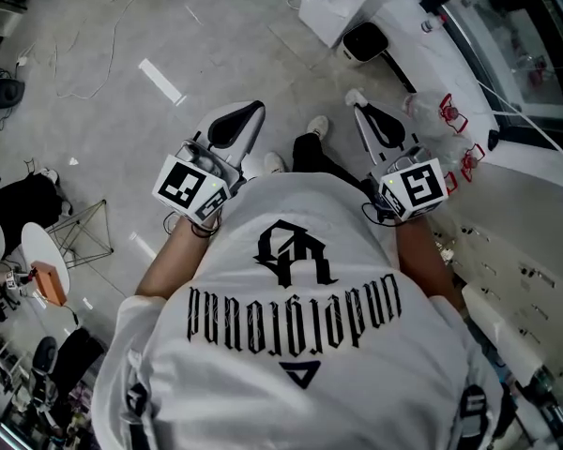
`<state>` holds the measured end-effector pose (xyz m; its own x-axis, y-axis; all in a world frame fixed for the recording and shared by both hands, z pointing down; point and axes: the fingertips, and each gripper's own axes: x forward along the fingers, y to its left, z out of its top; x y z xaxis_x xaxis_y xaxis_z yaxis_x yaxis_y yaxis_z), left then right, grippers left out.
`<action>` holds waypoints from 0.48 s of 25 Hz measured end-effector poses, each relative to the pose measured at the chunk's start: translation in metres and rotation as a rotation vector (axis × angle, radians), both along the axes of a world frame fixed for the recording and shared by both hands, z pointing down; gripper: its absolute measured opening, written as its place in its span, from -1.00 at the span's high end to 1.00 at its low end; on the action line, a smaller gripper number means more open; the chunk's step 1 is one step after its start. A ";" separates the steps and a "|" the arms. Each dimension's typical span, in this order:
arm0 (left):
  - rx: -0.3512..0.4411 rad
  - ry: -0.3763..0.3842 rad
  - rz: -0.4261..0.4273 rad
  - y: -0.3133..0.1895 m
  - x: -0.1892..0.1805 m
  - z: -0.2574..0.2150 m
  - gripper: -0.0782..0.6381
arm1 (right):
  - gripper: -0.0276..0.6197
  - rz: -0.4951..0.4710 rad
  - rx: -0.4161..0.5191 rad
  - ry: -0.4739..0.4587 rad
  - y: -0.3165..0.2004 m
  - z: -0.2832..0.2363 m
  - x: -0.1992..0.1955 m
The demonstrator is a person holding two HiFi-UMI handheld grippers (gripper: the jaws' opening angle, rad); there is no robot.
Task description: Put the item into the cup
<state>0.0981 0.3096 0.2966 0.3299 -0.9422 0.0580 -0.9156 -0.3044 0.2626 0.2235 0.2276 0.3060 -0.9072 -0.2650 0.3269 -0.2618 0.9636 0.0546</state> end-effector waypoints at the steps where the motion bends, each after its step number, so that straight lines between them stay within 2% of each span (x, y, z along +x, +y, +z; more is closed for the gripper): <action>1: -0.001 -0.001 -0.008 0.000 -0.004 0.001 0.74 | 0.82 -0.008 0.005 0.002 -0.002 0.001 -0.004; 7: -0.015 -0.014 -0.048 -0.009 -0.027 0.007 0.74 | 0.82 0.001 0.004 -0.033 -0.030 0.004 -0.024; 12: -0.025 -0.020 -0.084 -0.029 -0.049 0.009 0.74 | 0.82 -0.043 0.009 -0.021 -0.055 0.008 -0.048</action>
